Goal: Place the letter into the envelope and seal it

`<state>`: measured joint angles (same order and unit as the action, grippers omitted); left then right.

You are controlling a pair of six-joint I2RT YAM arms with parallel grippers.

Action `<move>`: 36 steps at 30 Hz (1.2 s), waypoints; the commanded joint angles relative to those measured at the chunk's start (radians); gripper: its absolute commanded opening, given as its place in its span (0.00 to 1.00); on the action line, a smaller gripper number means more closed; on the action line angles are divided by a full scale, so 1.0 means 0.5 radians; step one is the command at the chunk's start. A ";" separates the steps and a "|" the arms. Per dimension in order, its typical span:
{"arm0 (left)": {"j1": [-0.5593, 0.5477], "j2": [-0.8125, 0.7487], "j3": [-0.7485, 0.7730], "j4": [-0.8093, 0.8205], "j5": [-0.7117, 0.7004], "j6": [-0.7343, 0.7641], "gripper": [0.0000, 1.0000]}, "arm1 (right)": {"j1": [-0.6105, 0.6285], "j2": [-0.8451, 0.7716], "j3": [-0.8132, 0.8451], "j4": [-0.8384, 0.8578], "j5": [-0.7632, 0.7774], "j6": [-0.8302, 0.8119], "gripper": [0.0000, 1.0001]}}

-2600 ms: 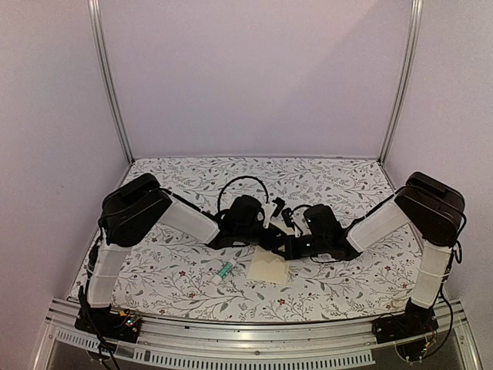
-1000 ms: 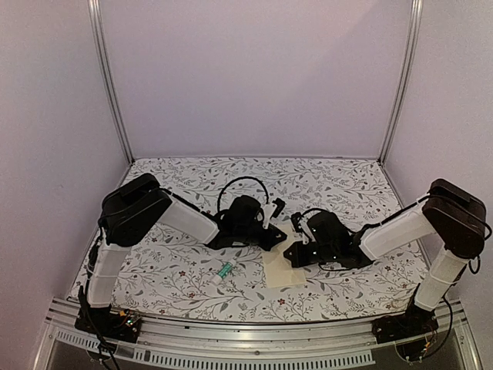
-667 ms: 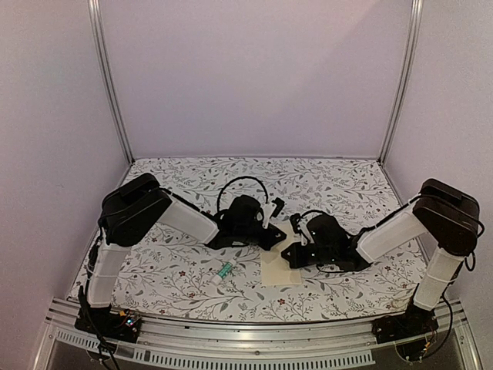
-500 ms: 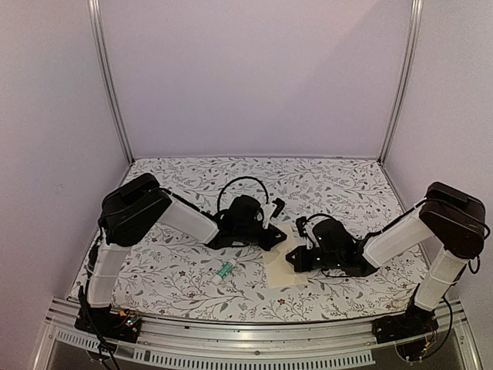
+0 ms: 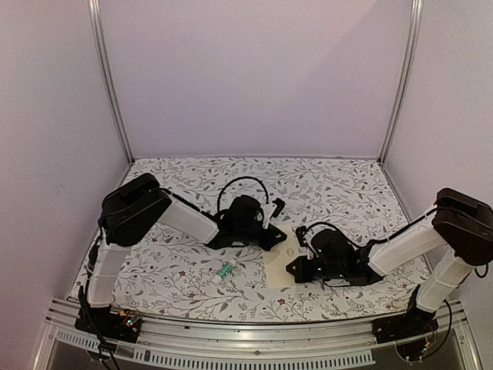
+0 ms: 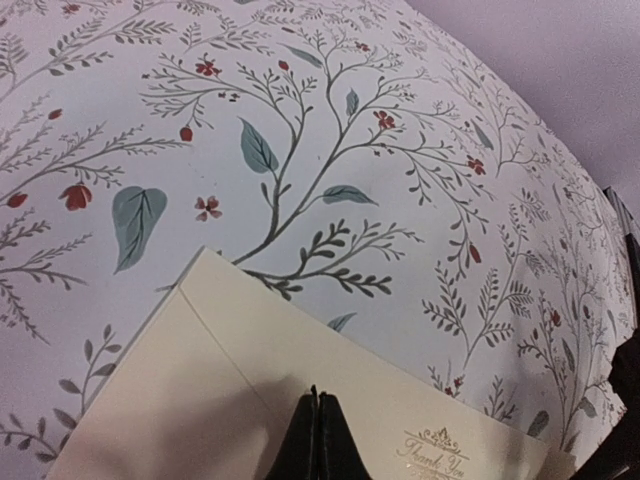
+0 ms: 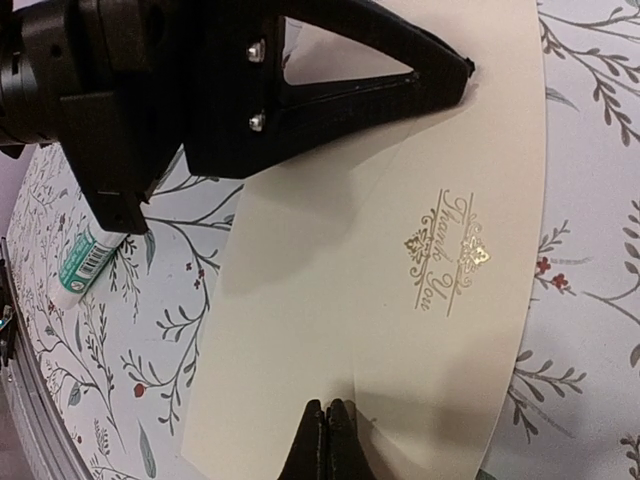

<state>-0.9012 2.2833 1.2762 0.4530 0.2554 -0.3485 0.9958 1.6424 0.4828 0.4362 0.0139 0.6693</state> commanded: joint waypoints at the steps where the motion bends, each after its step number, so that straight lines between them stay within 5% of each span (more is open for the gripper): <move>1: 0.031 -0.018 -0.069 -0.175 -0.044 0.008 0.00 | 0.045 -0.033 0.065 -0.348 0.016 -0.027 0.00; 9: 0.031 -0.037 -0.086 -0.159 -0.038 0.016 0.00 | 0.018 -0.132 0.309 -0.414 0.102 -0.167 0.00; 22: 0.035 -0.029 -0.084 -0.157 -0.029 0.026 0.00 | -0.125 0.247 0.420 -0.357 0.138 -0.201 0.00; 36: 0.033 -0.008 -0.066 -0.168 -0.035 0.032 0.00 | -0.093 0.151 0.075 -0.289 0.058 -0.045 0.00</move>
<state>-0.8978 2.2723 1.2602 0.4534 0.2558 -0.3435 0.9356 1.7405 0.5999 0.4168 0.0525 0.6121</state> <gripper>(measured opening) 0.004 0.006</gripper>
